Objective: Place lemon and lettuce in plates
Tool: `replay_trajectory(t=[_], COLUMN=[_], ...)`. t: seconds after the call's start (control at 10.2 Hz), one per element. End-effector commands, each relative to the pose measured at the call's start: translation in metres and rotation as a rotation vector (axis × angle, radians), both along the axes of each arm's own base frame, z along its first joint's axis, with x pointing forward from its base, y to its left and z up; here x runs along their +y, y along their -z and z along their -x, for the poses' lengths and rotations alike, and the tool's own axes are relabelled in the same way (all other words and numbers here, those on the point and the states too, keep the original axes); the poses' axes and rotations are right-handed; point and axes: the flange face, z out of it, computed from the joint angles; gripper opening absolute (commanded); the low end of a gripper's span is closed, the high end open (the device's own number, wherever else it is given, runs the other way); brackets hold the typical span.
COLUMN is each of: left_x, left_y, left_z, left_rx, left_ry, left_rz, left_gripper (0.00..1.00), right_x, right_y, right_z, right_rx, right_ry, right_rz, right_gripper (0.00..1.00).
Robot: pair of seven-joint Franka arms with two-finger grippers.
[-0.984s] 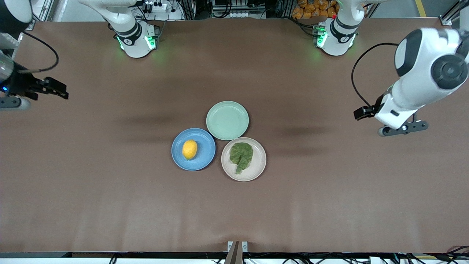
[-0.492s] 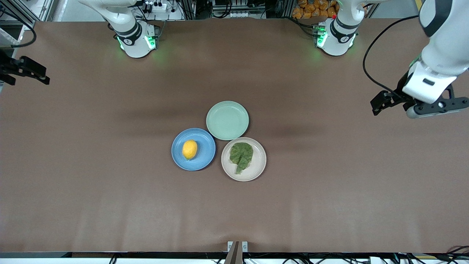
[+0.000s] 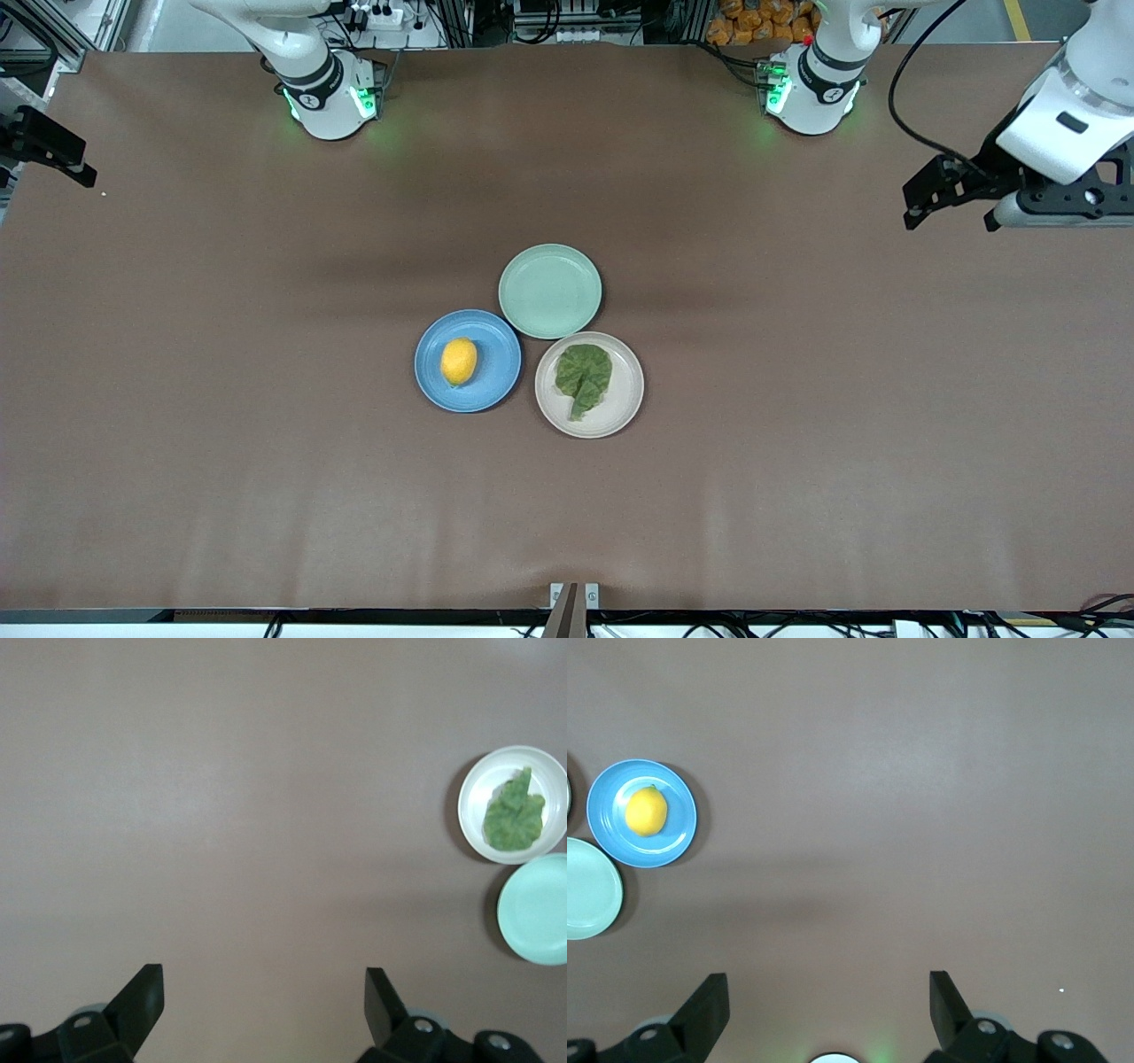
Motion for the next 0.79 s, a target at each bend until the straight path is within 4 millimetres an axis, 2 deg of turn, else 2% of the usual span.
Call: replay_trajectory(t=[0.0,0.69], left_x=[0.0016,0.0027], left_y=[-0.0179,-0.0230], left_z=[0.0064,0.0038], left_rx=[0.031,0.012], left_ry=[0.089,0.091], left_rz=[0.007,-0.018], left_gripper=[1.00,1.00], right_x=[0.0059,0.0056], right_y=[-0.0020,-0.0029], right_z=[-0.0012,-0.0019], right_rx=[-0.014,-0.019], right_ry=[0.044,0.040], right_rz=[-0.022,-0.007], right_gripper=[1.00,1.00])
